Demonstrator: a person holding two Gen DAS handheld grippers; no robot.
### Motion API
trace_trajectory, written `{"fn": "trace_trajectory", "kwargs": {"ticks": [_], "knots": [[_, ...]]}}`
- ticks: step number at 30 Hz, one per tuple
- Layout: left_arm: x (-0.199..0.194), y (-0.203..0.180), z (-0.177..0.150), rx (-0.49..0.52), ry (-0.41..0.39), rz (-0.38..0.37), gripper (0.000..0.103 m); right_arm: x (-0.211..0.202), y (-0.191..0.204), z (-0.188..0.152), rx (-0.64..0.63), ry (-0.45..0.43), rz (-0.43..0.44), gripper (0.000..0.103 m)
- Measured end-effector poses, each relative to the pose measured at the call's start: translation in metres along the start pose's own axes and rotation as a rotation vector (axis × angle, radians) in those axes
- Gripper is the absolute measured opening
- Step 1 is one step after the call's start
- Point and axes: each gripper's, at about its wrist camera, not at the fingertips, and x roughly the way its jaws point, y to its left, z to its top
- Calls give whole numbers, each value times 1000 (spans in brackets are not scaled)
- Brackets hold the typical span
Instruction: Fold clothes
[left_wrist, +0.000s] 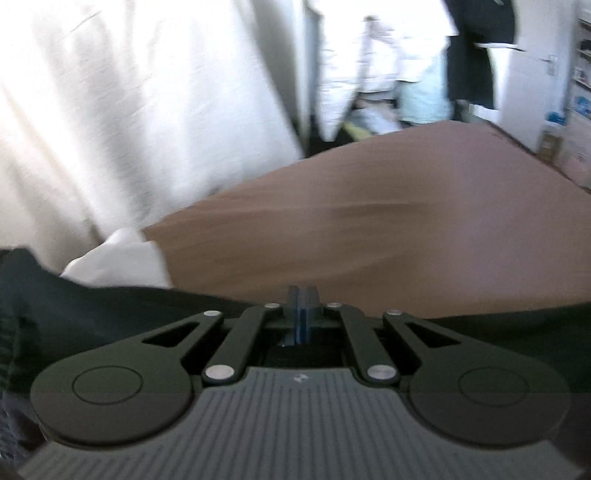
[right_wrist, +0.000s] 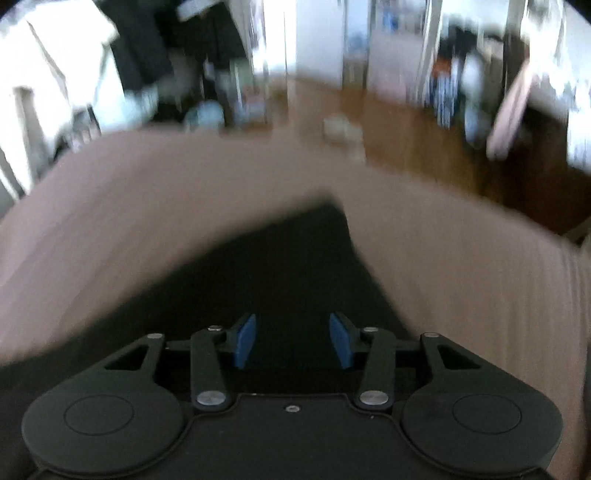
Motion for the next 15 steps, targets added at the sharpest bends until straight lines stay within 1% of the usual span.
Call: {"fn": "trace_trajectory", "kwargs": {"ticks": [1, 3, 5, 6, 8, 9, 11, 12, 15], "knots": [[-6, -12, 3, 21, -4, -32, 6, -5, -5, -7, -4, 66, -21, 49], [-22, -36, 5, 64, -20, -108, 19, -18, -16, -18, 12, 114, -31, 49], [-38, -66, 0, 137, -34, -190, 52, -32, -31, -28, 59, 118, 2, 50], [-44, -80, -6, 178, -38, -212, 55, -39, -38, -34, 85, 116, 23, 51], [-54, -107, -24, 256, -35, -244, 55, -51, -53, -45, 137, 112, 63, 51], [-54, -119, -33, 285, -15, -260, 55, -58, -61, -51, 163, 110, 84, 51], [-55, -141, -52, 328, 30, -291, 55, -65, -71, -66, 174, 51, 181, 53], [-54, -146, -59, 314, 63, -304, 55, -68, -77, -74, 178, 20, 231, 54], [-52, -154, -74, 254, 153, -363, 55, -49, -84, -94, 208, -43, 293, 55]]}}
